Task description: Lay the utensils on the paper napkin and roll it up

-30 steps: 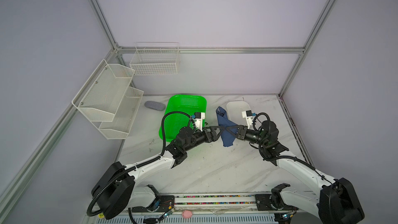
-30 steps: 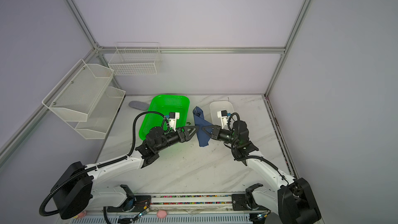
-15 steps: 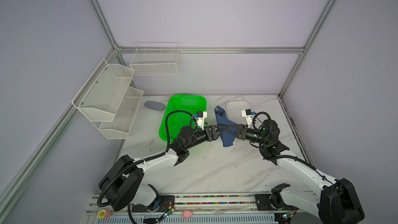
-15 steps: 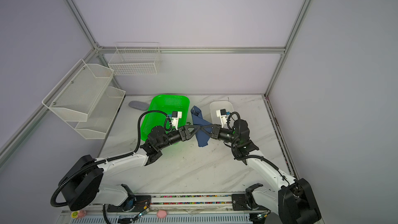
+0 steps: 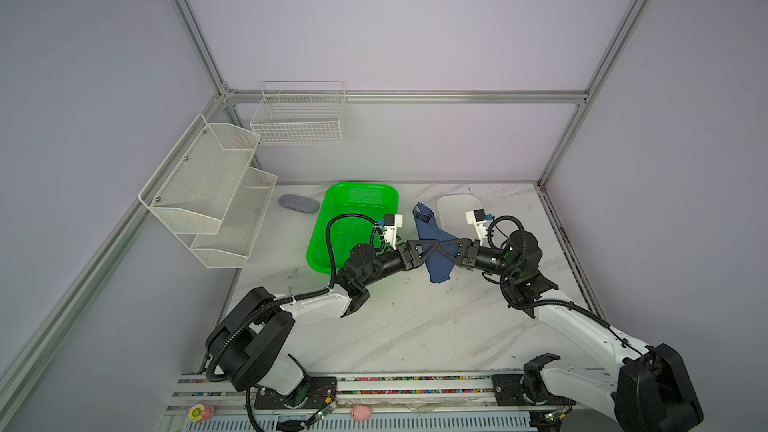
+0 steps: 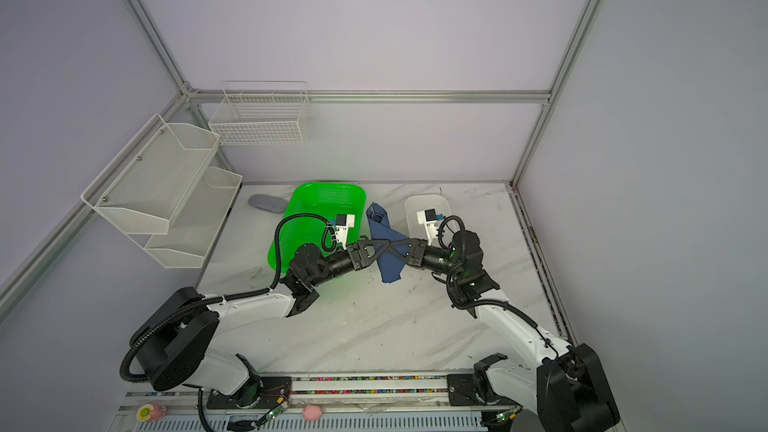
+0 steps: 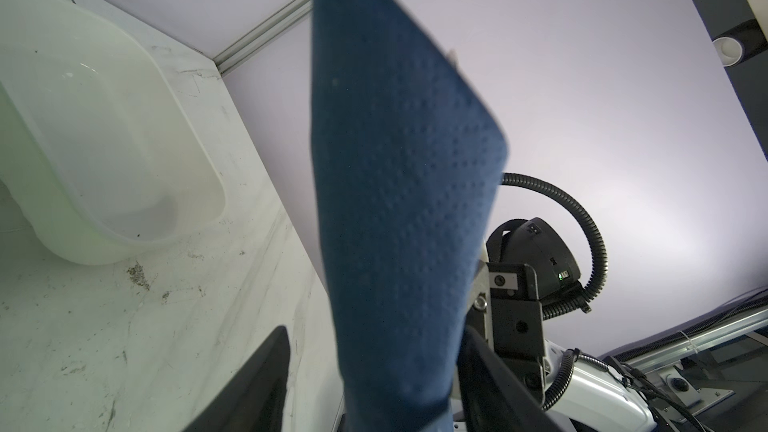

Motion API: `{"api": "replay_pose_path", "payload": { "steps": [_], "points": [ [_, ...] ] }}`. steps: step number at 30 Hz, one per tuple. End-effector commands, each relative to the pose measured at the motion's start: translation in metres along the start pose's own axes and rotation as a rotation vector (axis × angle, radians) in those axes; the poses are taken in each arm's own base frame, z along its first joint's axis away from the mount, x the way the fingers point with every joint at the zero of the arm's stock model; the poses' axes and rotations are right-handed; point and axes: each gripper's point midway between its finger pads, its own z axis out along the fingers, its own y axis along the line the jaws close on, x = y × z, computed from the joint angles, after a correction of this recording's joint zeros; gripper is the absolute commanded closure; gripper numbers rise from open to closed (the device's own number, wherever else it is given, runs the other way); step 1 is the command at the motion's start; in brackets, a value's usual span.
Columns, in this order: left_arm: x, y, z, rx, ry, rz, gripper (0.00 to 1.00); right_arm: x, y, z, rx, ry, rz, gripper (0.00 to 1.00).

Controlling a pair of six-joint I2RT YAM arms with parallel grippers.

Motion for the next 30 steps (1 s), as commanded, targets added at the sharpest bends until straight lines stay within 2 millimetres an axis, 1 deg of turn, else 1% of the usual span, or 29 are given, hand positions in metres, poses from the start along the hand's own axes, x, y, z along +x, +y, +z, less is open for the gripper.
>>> {"api": "replay_pose_path", "payload": {
  "steps": [1, 5, 9, 19, 21, 25, 28, 30],
  "points": [
    [-0.03, -0.051, 0.005, 0.143, -0.068, 0.062, 0.39, -0.003, 0.025, -0.002, -0.076, -0.006, -0.064, 0.94],
    [-0.033, -0.055, 0.003, 0.155, -0.08, 0.069, 0.41, -0.002, 0.026, -0.001, -0.086, 0.003, -0.062, 0.94],
    [-0.035, -0.057, 0.002, 0.165, -0.091, 0.075, 0.46, -0.001, 0.025, -0.001, -0.086, 0.009, -0.06, 0.94],
    [-0.036, -0.061, 0.0, 0.181, -0.099, 0.081, 0.63, 0.001, 0.019, 0.0, -0.084, 0.018, -0.048, 0.94],
    [-0.037, -0.063, -0.001, 0.185, -0.103, 0.084, 0.68, 0.002, 0.017, 0.001, -0.081, 0.02, -0.044, 0.94],
    [-0.037, -0.065, -0.002, 0.194, -0.102, 0.091, 0.74, 0.003, 0.016, 0.001, -0.08, 0.022, -0.04, 0.94],
    [-0.037, -0.065, -0.002, 0.198, -0.104, 0.09, 0.77, 0.002, 0.016, 0.002, -0.081, 0.021, -0.042, 0.94],
    [-0.036, -0.066, -0.002, 0.203, -0.102, 0.089, 0.75, 0.002, 0.017, 0.002, -0.084, 0.024, -0.042, 0.94]
  ]
}}
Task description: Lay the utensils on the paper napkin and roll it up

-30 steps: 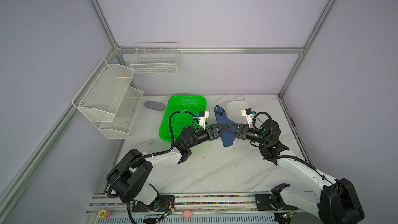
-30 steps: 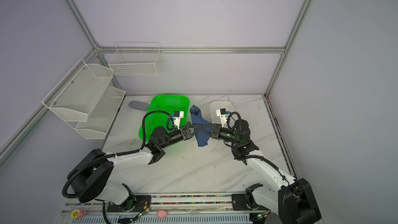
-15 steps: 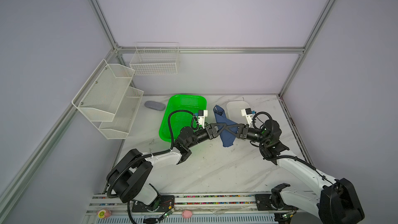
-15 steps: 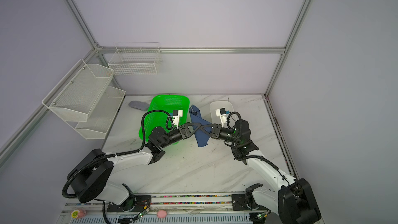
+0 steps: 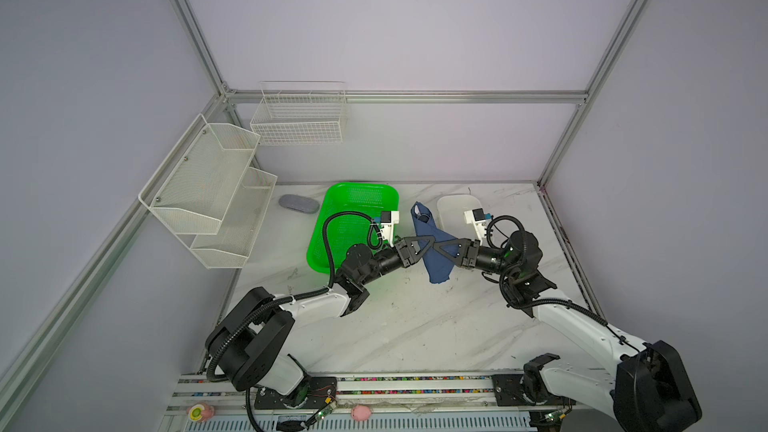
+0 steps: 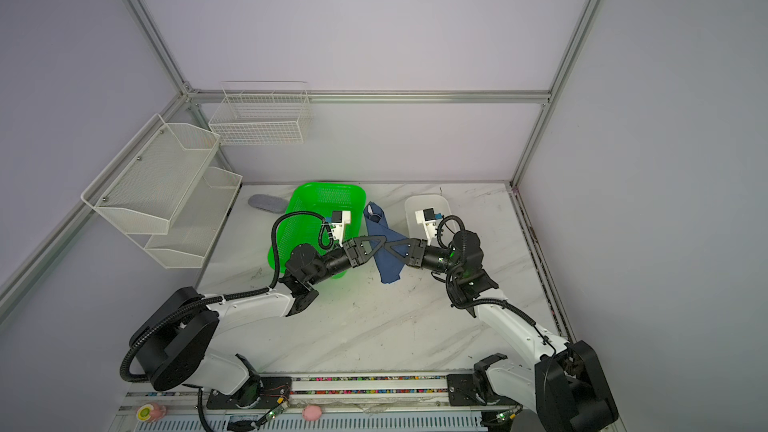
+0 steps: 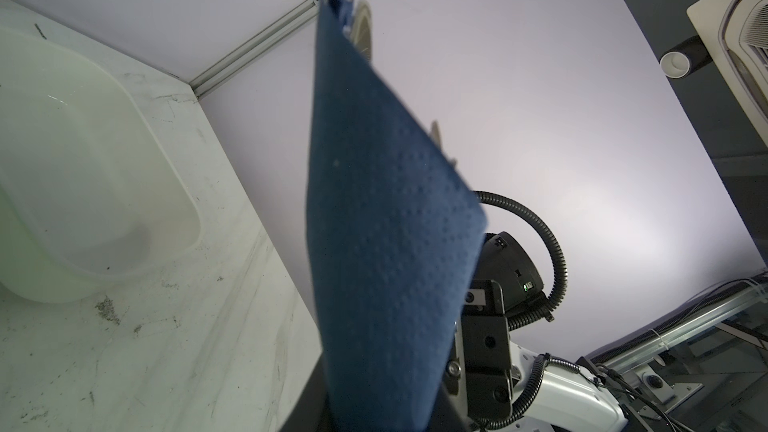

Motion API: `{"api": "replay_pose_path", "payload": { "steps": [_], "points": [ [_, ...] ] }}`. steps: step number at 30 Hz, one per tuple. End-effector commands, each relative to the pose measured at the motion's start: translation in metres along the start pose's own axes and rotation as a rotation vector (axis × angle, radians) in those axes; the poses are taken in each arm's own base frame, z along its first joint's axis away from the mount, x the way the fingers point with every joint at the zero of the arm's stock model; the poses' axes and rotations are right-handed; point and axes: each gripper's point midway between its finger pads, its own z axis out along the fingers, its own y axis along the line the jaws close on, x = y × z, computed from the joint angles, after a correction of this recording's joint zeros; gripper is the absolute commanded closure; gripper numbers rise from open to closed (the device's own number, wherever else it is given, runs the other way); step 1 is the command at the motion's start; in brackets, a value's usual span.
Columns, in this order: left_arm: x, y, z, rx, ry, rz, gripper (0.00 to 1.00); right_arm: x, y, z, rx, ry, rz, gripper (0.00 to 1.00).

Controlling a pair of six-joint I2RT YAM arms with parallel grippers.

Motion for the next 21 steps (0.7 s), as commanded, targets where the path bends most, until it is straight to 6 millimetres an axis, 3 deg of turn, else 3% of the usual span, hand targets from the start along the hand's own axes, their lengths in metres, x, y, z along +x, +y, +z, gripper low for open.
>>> {"api": "replay_pose_path", "payload": {
  "steps": [1, 8, 21],
  "points": [
    [-0.0255, -0.0493, 0.0044, 0.141, -0.058, 0.073, 0.7, -0.0004, 0.0117, 0.0008, -0.048, 0.003, -0.033, 0.94],
    [-0.0245, -0.0513, 0.0047, 0.15, -0.051, 0.073, 0.65, -0.0005, 0.0155, 0.0011, -0.064, 0.009, -0.036, 0.94],
    [-0.0245, -0.0536, 0.0066, 0.171, -0.044, 0.067, 0.7, 0.0042, 0.0167, 0.0006, -0.089, 0.025, -0.019, 0.94]
  ]
}}
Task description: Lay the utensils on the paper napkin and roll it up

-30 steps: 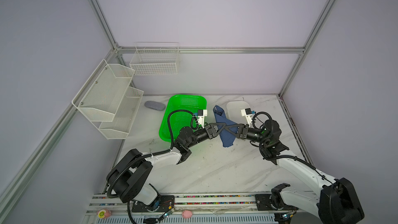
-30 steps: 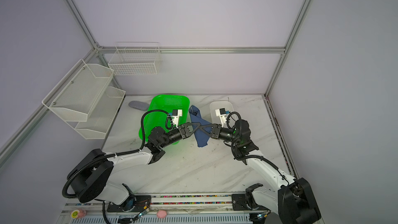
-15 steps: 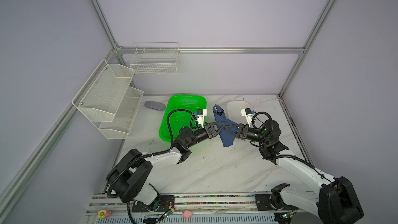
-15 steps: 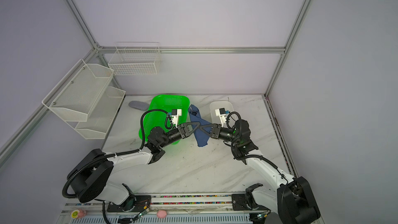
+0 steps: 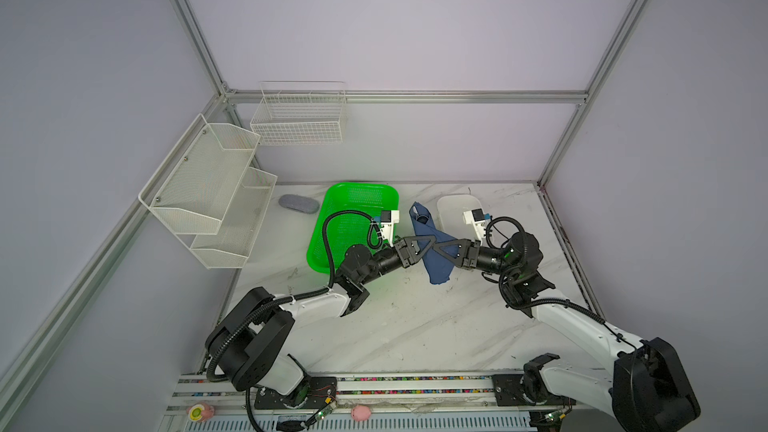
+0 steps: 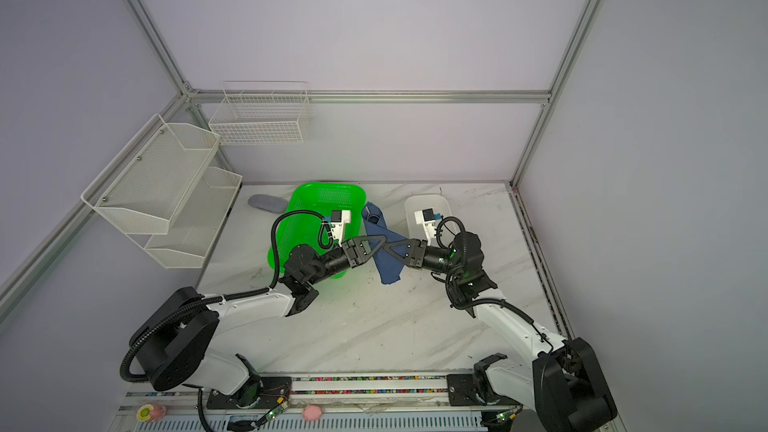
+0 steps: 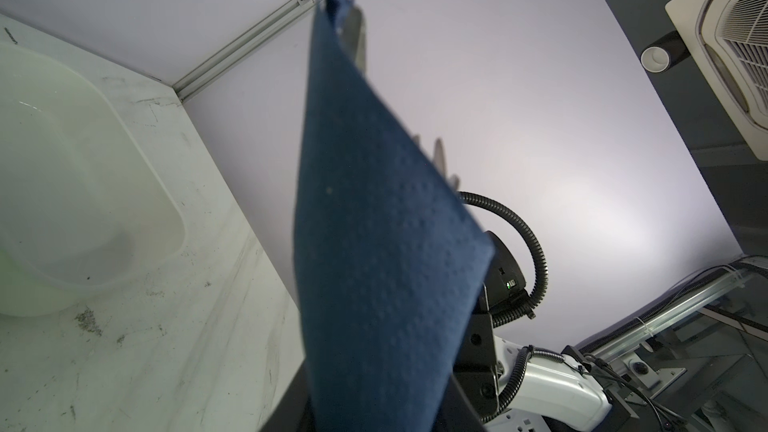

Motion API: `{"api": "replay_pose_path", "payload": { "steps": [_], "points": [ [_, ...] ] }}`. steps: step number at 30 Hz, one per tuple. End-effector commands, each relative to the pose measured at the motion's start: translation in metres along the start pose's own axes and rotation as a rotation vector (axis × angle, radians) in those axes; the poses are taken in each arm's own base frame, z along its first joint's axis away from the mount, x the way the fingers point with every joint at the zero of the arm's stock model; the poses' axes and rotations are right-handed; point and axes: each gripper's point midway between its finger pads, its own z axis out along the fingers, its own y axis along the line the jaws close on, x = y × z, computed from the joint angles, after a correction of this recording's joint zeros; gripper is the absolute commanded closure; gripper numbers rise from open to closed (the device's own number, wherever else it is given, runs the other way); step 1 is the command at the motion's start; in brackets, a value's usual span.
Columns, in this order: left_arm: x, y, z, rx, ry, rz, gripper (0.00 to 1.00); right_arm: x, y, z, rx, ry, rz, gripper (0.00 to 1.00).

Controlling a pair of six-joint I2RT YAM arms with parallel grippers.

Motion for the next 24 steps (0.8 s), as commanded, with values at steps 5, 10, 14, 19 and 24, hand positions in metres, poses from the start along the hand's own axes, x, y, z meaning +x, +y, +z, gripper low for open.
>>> {"api": "replay_pose_path", "payload": {
  "steps": [5, 10, 14, 19, 24],
  "points": [
    [-0.025, -0.046, 0.008, 0.137, -0.051, 0.062, 0.78, 0.001, 0.009, 0.001, -0.043, 0.004, -0.027, 0.93],
    [-0.027, -0.048, 0.007, 0.139, -0.058, 0.066, 0.84, 0.001, 0.009, 0.001, -0.042, 0.004, -0.029, 0.92],
    [-0.026, -0.048, 0.007, 0.14, -0.056, 0.067, 0.86, 0.001, 0.008, 0.0, -0.032, -0.004, -0.03, 0.91],
    [-0.026, -0.049, 0.005, 0.14, -0.058, 0.066, 0.87, -0.002, 0.004, -0.002, 0.009, -0.024, -0.034, 0.87],
    [-0.028, -0.051, 0.005, 0.143, -0.065, 0.069, 0.88, -0.004, 0.001, -0.003, 0.03, -0.034, -0.032, 0.82]
  ]
}}
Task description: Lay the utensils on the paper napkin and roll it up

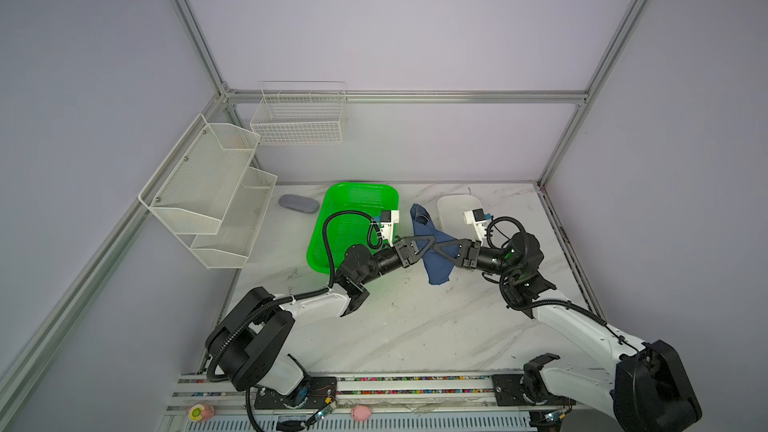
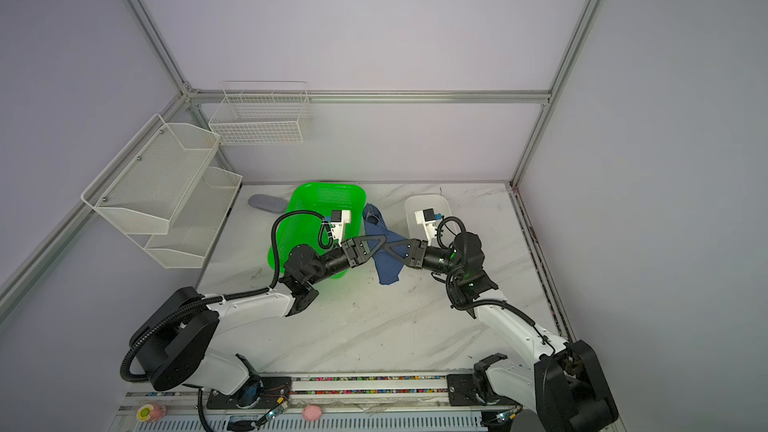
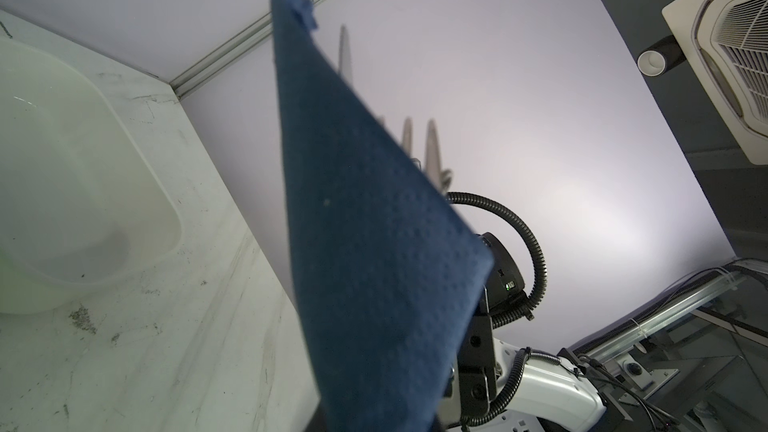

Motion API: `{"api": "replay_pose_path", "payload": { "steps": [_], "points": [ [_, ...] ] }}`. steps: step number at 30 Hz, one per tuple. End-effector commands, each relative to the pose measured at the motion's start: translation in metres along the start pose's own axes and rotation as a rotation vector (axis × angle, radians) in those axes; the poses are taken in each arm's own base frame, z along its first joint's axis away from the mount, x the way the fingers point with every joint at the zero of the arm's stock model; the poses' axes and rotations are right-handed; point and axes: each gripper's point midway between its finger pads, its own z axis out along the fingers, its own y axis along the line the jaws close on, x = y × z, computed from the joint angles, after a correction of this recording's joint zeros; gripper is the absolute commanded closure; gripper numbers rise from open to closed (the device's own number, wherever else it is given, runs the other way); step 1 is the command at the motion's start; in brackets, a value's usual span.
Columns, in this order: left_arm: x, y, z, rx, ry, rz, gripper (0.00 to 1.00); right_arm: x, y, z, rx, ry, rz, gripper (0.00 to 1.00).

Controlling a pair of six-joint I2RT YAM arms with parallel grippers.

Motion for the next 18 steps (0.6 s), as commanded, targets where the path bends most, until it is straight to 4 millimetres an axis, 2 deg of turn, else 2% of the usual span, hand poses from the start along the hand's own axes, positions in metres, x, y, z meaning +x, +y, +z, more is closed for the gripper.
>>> {"api": "replay_pose_path", "payload": {
  "steps": [1, 10, 13, 18],
  "points": [
    [-0.027, -0.051, 0.005, 0.139, -0.064, 0.081, 0.88, -0.002, 0.002, -0.002, 0.015, -0.017, -0.012, 0.81],
    [-0.027, -0.051, 0.003, 0.129, -0.066, 0.09, 0.89, -0.015, 0.004, -0.017, 0.104, -0.088, -0.028, 0.62],
    [-0.027, -0.051, 0.002, 0.126, -0.067, 0.091, 0.89, -0.021, 0.0, -0.027, 0.15, -0.13, -0.028, 0.6],
    [-0.028, -0.051, 0.001, 0.124, -0.072, 0.091, 0.89, -0.021, -0.021, -0.037, 0.279, -0.151, -0.022, 0.6]
  ]
}}
